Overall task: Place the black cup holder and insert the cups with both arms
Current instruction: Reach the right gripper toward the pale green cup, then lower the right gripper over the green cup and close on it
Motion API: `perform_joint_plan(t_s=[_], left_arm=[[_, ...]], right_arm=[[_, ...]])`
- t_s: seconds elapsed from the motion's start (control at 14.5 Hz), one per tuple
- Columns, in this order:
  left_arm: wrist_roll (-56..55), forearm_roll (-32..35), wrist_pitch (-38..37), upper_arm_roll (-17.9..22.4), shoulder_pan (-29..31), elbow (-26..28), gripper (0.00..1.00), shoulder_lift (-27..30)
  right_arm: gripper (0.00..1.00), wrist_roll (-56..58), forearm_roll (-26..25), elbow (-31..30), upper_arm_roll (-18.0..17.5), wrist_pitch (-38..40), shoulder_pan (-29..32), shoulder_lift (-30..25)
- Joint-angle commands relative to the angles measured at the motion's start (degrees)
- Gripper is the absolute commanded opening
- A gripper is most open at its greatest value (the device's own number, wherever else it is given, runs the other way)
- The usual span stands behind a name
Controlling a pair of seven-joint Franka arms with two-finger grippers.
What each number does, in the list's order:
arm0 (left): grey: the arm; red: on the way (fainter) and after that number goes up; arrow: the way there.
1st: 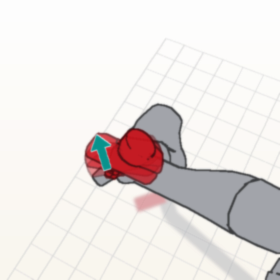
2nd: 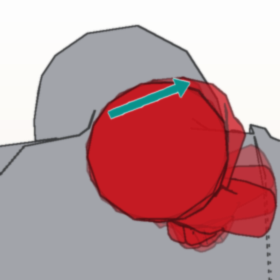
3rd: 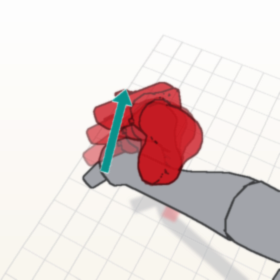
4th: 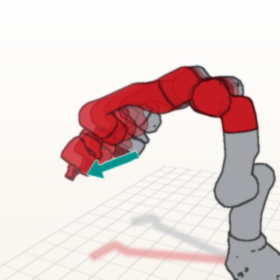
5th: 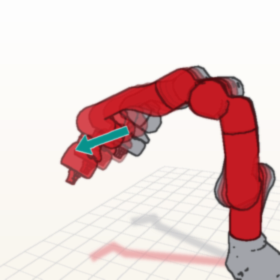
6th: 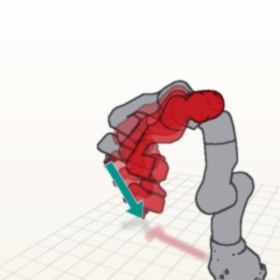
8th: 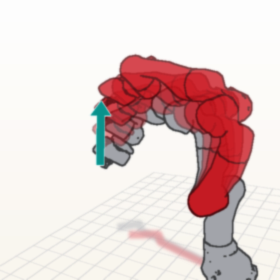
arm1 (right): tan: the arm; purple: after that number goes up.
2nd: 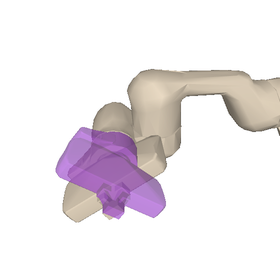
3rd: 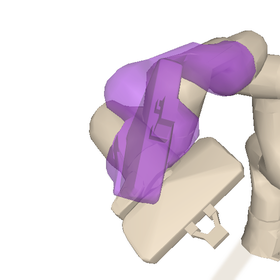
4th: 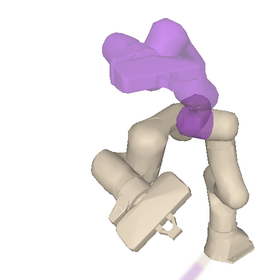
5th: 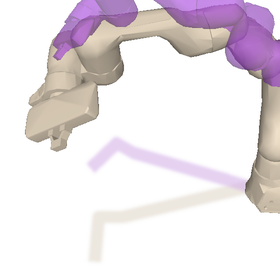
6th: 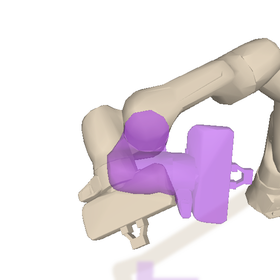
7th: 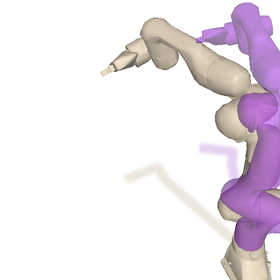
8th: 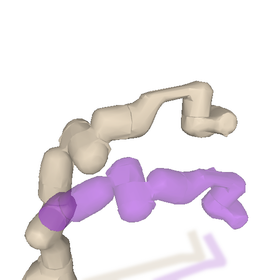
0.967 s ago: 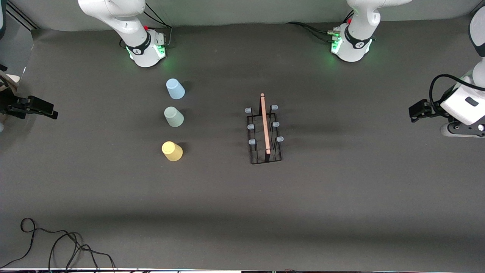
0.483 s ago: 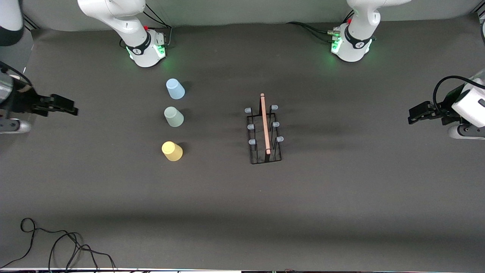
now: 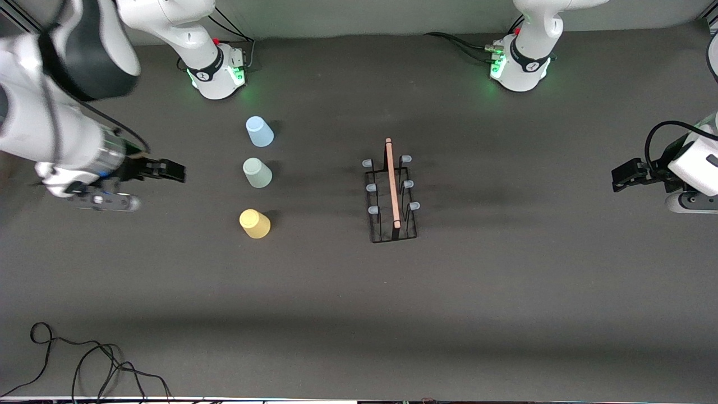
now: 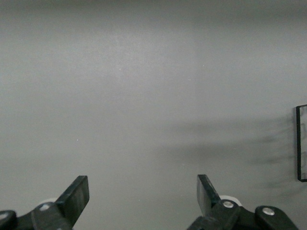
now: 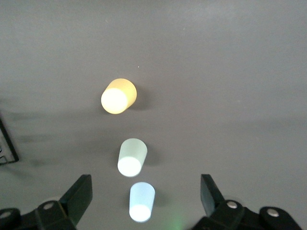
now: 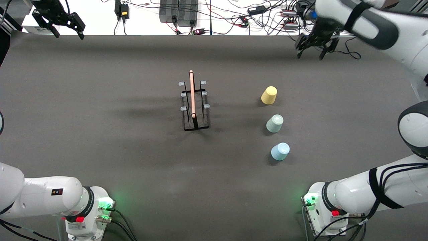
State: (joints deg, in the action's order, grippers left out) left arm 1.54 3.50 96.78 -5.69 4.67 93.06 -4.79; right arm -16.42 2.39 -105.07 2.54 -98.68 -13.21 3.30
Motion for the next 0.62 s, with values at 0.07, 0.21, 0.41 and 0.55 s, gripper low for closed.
perform_joint_plan(t_s=[0.07, 0.21, 0.41, 0.55], left_arm=[[0.92, 1.07, 1.83, -0.02, -0.01, -0.24, 1.00, -1.10], [0.05, 0.98, 1.57, -0.02, 0.08, -0.42, 1.00, -1.10], [-3.53, 0.02, 1.66, -0.02, -0.27, -0.95, 1.00, -0.31], [-6.80, 0.02, 1.49, -0.20, -0.45, -0.95, 1.00, -0.48]], right_arm=[[1.00, -4.49, -0.02, -19.69, 0.54, -14.92, -4.28, -6.98], [1.00, -4.93, -0.02, -24.20, 0.54, -18.20, -6.03, -7.52], [1.00, -4.93, -0.11, -27.19, 0.45, -19.43, -6.04, -6.55], [1.00, -4.93, -0.11, -32.01, 0.45, -25.04, -6.13, -6.81]])
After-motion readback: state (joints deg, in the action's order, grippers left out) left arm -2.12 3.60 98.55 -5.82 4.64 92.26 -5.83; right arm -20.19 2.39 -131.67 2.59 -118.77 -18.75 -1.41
